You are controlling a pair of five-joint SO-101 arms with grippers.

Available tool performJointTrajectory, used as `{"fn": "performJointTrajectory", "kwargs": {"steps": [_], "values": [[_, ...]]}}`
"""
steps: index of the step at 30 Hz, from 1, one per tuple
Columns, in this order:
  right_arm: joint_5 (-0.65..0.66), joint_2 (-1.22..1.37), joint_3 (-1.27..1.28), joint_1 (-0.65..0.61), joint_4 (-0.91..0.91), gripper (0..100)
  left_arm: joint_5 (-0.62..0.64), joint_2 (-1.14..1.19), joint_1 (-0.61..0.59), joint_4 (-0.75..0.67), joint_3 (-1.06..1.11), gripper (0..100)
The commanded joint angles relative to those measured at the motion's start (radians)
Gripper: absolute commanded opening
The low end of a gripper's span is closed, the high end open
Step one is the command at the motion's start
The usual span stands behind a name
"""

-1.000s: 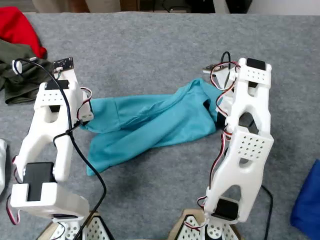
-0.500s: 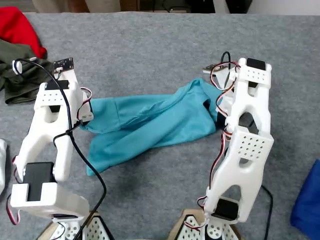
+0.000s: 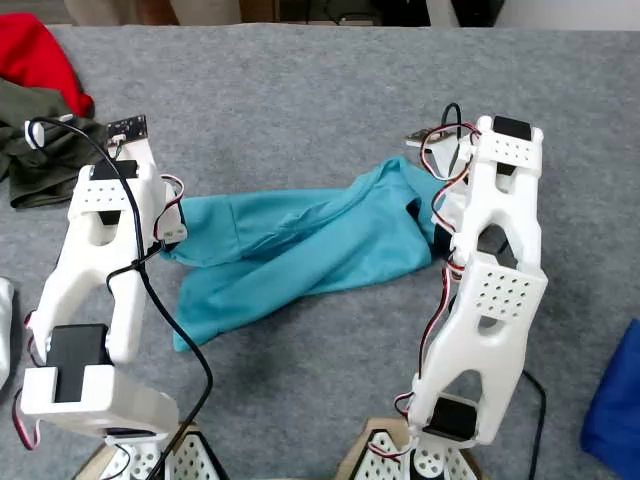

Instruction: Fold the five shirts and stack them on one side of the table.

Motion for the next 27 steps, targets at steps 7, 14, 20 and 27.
{"fn": "performJointTrajectory", "kwargs": {"steps": [7, 14, 20, 27], "values": [[0.009, 0.071, 0.002, 0.028, 0.025, 25.3, -0.005, -0.107, 0.002, 0.077, -0.023, 2], [0.009, 0.071, 0.002, 0.028, 0.025, 25.3, -0.008, -0.410, 0.017, 0.112, -0.003, 2], [0.009, 0.071, 0.002, 0.028, 0.025, 25.3, -0.071, -0.564, 0.071, 0.066, 0.112, 2], [0.009, 0.071, 0.002, 0.028, 0.025, 25.3, -0.075, -0.587, 0.037, 0.005, 0.195, 2]]}}
